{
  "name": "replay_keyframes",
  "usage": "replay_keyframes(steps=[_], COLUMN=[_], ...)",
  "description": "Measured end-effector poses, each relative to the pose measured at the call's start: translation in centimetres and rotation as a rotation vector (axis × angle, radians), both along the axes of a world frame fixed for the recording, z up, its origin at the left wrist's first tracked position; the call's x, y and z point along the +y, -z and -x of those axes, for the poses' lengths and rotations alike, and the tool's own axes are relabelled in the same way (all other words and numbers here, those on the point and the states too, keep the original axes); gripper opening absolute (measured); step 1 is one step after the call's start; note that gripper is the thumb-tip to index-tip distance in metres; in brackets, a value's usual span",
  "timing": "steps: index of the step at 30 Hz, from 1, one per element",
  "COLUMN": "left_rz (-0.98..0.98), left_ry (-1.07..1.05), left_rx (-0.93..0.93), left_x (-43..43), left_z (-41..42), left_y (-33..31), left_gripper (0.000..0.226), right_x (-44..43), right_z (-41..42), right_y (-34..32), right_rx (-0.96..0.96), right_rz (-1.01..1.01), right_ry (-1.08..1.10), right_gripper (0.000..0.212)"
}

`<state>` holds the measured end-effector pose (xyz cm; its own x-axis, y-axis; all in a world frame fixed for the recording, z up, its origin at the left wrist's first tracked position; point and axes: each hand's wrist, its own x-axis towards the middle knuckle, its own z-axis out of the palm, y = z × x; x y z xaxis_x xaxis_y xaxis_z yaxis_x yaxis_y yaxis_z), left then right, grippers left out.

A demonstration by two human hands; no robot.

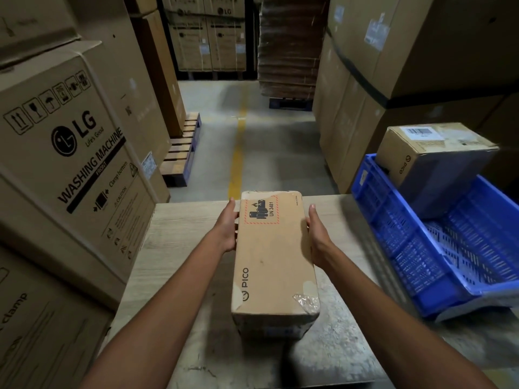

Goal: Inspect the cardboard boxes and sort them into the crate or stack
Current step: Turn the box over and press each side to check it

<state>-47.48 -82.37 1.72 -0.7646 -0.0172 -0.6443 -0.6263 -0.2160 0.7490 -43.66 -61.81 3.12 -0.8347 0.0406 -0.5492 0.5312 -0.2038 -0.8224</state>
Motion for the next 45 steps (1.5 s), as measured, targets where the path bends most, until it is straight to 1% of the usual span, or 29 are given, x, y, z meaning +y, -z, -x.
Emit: replay_keyframes(steps=[5, 8, 10, 14, 17, 21, 23, 27, 29, 31, 32, 33, 34, 35, 36, 37, 38, 39, 41, 43, 45], left_rz=[-0.018, -0.052, -0.093, -0.133, -0.103, -0.013, -0.011, 0.009, 0.007, 0.004, 0.030, 0.115, 0.277, 0.479, 0.666, 0.807, 0.901, 0.963, 1.046, 1.108, 1.158], left_ry=[-0.061, -0.114, -0.149, -0.200, -0.200, -0.199, -0.199, -0.159, -0.182, -0.204, -0.208, -0.210, -0.207, -0.206, -0.202, -0.190, -0.141, -0.060, 0.134, 0.279, 0.374], left_rx=[0.081, 0.159, 0.204, 0.254, 0.253, 0.246, 0.231, 0.240, 0.253, 0.270, 0.290, 0.333, 0.409, 0.519, 0.663, 0.831, 0.983, 1.110, 1.267, 1.340, 1.314], left_x=[0.2, -0.2, -0.2, 0.1, 0.4, 0.8, 0.6, 0.3, 0.6, 0.8, 0.9, 0.8, 0.7, 0.5, 0.3, 0.1, 0.0, -0.1, 0.0, 0.5, 0.8], left_z=[-1.0, -1.6, -2.2, -3.5, -5.0, -7.2, -7.9, -9.1, -9.9, -10.2, -10.3, -10.4, -10.5, -10.7, -11.1, -11.4, -11.8, -12.2, -12.7, -13.1, -13.5], left_y=[-2.5, -4.4, -5.7, -7.1, -6.9, -4.8, -4.0, -2.8, -2.5, -2.4, -2.4, -2.4, -2.4, -2.5, -2.6, -2.9, -3.2, -3.5, -3.6, -2.9, -1.8], left_gripper=[0.077, 0.070, 0.069, 0.067, 0.063, 0.055, 0.051, 0.037, 0.026, 0.022, 0.021, 0.019, 0.017, 0.015, 0.014, 0.012, 0.012, 0.015, 0.017, 0.020, 0.029], right_x=[0.3, 0.7, 0.5, 0.5, 0.5, 0.5, 0.7, 1.0, 0.9, 0.7, 0.6, 0.5, 0.6, 0.7, 0.8, 1.0, 1.0, 1.0, 0.6, 0.2, -0.2], right_z=[-0.5, -0.8, -0.9, -1.2, -1.7, -3.0, -3.5, -4.9, -5.6, -6.2, -6.4, -6.5, -6.6, -6.7, -6.8, -7.0, -7.2, -7.4, -8.0, -8.6, -9.2], right_y=[-0.7, -2.1, -3.0, -3.3, -2.7, -0.9, 0.1, 0.9, 0.8, 0.4, 0.4, 0.3, 0.4, 0.2, 0.1, -0.2, -0.6, -1.1, -1.7, -1.5, -0.9], right_rx=[0.095, 0.180, 0.233, 0.279, 0.256, 0.199, 0.184, 0.174, 0.180, 0.199, 0.217, 0.248, 0.301, 0.382, 0.488, 0.615, 0.757, 0.882, 1.038, 1.078, 1.022], right_rz=[-0.006, 0.005, 0.000, -0.014, 0.042, 0.037, 0.010, -0.076, -0.114, -0.166, -0.205, -0.260, -0.350, -0.484, -0.649, -0.803, -0.921, -0.994, -1.078, -1.177, -1.260], right_ry=[0.061, 0.109, 0.143, 0.163, 0.163, 0.162, 0.151, 0.117, 0.123, 0.144, 0.154, 0.161, 0.162, 0.157, 0.138, 0.114, 0.089, 0.046, -0.095, -0.277, -0.393], right_gripper=[0.076, 0.073, 0.072, 0.069, 0.061, 0.068, 0.065, 0.050, 0.048, 0.042, 0.036, 0.029, 0.022, 0.019, 0.020, 0.020, 0.019, 0.017, 0.024, 0.036, 0.044])
